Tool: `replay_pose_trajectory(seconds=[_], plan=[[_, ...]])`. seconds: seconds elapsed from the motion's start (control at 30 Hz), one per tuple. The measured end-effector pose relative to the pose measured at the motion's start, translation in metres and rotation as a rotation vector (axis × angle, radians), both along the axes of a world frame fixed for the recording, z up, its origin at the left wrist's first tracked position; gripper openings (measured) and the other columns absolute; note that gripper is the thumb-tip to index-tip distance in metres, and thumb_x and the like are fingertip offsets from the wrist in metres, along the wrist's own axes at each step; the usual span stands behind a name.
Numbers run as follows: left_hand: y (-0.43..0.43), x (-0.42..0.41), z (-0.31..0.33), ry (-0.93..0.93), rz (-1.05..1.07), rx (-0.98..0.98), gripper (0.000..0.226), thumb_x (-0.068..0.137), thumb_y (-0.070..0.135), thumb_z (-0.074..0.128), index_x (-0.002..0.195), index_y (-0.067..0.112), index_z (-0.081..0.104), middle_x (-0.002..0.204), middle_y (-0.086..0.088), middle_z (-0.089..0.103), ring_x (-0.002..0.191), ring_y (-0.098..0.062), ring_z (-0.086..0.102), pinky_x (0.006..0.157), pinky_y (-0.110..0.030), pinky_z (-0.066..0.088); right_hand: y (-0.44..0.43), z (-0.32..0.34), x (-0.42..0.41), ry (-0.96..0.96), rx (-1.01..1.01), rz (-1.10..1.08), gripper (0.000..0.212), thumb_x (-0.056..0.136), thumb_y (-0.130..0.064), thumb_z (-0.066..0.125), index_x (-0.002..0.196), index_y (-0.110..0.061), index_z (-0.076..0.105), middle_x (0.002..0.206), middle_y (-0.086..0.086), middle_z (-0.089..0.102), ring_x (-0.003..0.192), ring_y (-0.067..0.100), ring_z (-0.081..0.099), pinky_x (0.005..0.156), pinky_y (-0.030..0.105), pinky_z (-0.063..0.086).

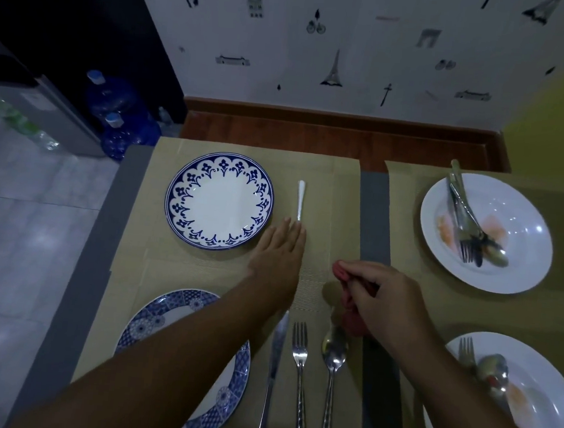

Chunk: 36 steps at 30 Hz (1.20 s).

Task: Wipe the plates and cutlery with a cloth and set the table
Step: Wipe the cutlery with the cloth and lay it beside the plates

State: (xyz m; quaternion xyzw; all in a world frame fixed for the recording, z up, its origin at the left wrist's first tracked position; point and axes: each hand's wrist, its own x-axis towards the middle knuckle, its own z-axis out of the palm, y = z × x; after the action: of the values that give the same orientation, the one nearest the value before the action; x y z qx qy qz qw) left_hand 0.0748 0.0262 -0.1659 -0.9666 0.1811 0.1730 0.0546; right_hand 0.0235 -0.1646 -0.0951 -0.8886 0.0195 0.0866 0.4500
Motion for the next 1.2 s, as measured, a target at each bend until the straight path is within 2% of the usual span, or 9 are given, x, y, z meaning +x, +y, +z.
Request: replay_pose_trajectory(seconds=[0.2, 0.4, 0.57, 0.7, 0.77, 0.83, 0.97, 1.1, 1.2], plan=[[0.003, 0.016, 0.002, -0.053, -0.003, 0.058, 0.071, 0.105, 0.034, 0.028, 0.155, 0.003, -0.010, 0.164, -0.019, -0.011, 0.151, -0.034, -0.016, 0.123, -0.048, -0.007, 0.005, 0.000, 0.010, -0.027, -0.041, 0.005, 0.031, 0.090, -0.006, 0.066, 0.113, -0.025, 0.073, 0.104, -0.017, 0.070, 0.088, -0.007, 0.064, 0.083, 0.012, 0.052], [0.007, 0.024, 0.007, -0.079, -0.022, 0.046, 0.061, 0.106, 0.029, 0.018, 0.156, 0.001, -0.005, 0.164, -0.020, -0.006, 0.151, -0.035, -0.013, 0.123, -0.049, -0.006, 0.007, 0.001, 0.009, 0.012, -0.035, -0.012, 0.031, 0.091, -0.008, 0.065, 0.115, -0.027, 0.072, 0.103, -0.012, 0.072, 0.088, 0.001, 0.066, 0.085, 0.027, 0.058], [-0.005, 0.009, 0.022, -0.068, 0.016, -0.038, 0.064, 0.105, 0.031, 0.024, 0.157, 0.005, -0.003, 0.166, -0.016, -0.005, 0.152, -0.033, -0.013, 0.124, -0.051, -0.001, -0.004, 0.012, -0.002, 0.011, 0.008, -0.059, 0.030, 0.092, -0.008, 0.065, 0.113, -0.027, 0.073, 0.088, -0.016, 0.072, 0.072, -0.002, 0.067, 0.070, 0.018, 0.057], [-0.036, -0.032, 0.044, -0.047, -0.041, -0.167, 0.068, 0.105, 0.037, 0.029, 0.158, 0.008, -0.002, 0.166, -0.012, -0.006, 0.152, -0.030, -0.015, 0.123, -0.048, -0.007, -0.037, 0.031, -0.020, -0.041, -0.061, -0.127, 0.031, 0.091, -0.009, 0.064, 0.111, -0.030, 0.073, 0.088, -0.020, 0.070, 0.076, -0.008, 0.065, 0.068, 0.004, 0.047], [-0.060, -0.055, 0.054, -0.033, -0.068, -0.209, 0.068, 0.105, 0.039, 0.029, 0.158, 0.009, -0.002, 0.167, -0.009, -0.006, 0.152, -0.028, -0.015, 0.122, -0.046, -0.008, -0.061, 0.037, -0.034, -0.025, -0.039, -0.169, 0.032, 0.092, -0.007, 0.061, 0.103, -0.034, 0.074, 0.080, -0.011, 0.072, 0.070, 0.005, 0.068, 0.064, 0.022, 0.058], [-0.085, -0.077, 0.063, -0.044, -0.082, -0.251, 0.066, 0.106, 0.039, 0.027, 0.159, 0.011, 0.000, 0.167, -0.007, -0.004, 0.153, -0.027, -0.012, 0.121, -0.043, -0.009, -0.084, 0.044, -0.051, 0.022, 0.019, -0.246, 0.032, 0.094, -0.006, 0.058, 0.099, -0.032, 0.075, 0.070, -0.002, 0.070, 0.062, 0.022, 0.068, 0.054, 0.043, 0.060], [-0.134, -0.116, 0.075, -0.017, -0.107, -0.342, 0.065, 0.105, 0.042, 0.027, 0.159, 0.013, 0.005, 0.167, -0.004, 0.000, 0.153, -0.025, -0.009, 0.121, -0.042, -0.008, -0.133, 0.051, -0.084, -0.069, -0.176, -0.279, 0.030, 0.087, -0.006, 0.059, 0.095, -0.033, 0.072, 0.070, -0.013, 0.071, 0.066, -0.002, 0.066, 0.070, 0.027, 0.057], [-0.171, -0.147, 0.077, 0.056, -0.119, -0.372, 0.065, 0.103, 0.044, 0.034, 0.158, 0.016, 0.015, 0.166, -0.003, 0.014, 0.153, -0.023, 0.005, 0.122, -0.042, 0.001, -0.174, 0.052, -0.116, 0.031, -0.205, -0.265, 0.032, 0.087, -0.005, 0.060, 0.086, -0.034, 0.073, 0.064, -0.013, 0.069, 0.058, -0.002, 0.064, 0.059, 0.016, 0.052], [-0.189, -0.169, 0.076, 0.071, -0.038, -0.435, 0.048, 0.100, 0.043, 0.045, 0.143, 0.022, 0.045, 0.148, 0.001, 0.046, 0.138, -0.020, 0.035, 0.114, -0.037, 0.023, -0.197, 0.049, -0.135, 0.095, -0.184, -0.283, 0.029, 0.089, -0.006, 0.063, 0.092, -0.031, 0.077, 0.062, -0.017, 0.067, 0.056, -0.010, 0.060, 0.049, 0.002, 0.039]])
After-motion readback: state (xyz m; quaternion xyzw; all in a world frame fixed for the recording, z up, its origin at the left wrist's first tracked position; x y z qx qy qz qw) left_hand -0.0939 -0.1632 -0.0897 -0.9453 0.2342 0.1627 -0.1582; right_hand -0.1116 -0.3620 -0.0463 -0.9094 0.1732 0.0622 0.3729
